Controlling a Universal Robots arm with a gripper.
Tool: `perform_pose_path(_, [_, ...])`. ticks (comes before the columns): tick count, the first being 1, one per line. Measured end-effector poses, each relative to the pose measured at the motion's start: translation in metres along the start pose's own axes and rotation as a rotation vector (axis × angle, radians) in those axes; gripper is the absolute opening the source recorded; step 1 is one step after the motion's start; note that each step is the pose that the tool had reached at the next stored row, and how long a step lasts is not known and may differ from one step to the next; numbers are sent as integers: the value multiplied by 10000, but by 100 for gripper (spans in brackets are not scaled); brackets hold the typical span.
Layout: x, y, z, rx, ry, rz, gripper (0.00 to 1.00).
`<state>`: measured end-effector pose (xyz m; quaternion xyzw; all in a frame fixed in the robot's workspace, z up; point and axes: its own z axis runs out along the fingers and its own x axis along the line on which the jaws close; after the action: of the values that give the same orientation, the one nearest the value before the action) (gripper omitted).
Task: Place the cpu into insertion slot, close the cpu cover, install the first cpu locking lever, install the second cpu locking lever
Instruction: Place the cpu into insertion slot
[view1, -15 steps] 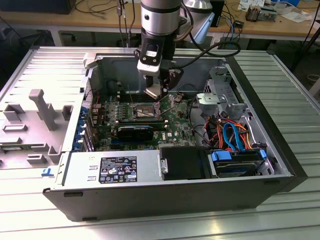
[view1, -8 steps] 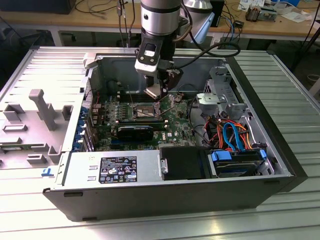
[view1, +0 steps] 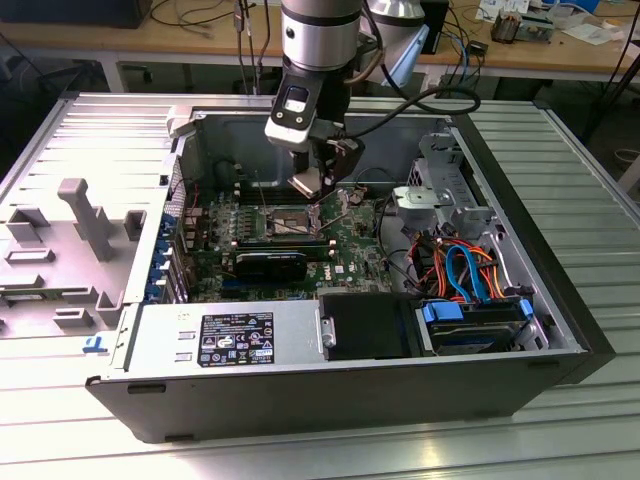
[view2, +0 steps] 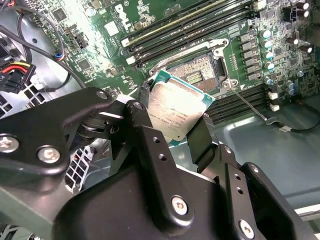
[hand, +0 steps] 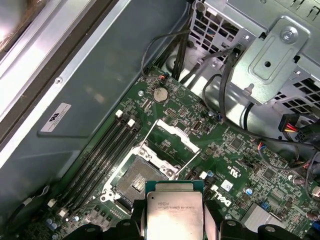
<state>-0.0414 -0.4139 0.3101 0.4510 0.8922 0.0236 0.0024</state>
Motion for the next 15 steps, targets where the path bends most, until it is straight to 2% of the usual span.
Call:
perform_pose_path(7, [0, 0, 1, -6, -17, 362, 55])
perform_pose_path(15, [0, 2, 2, 1, -37, 524, 55])
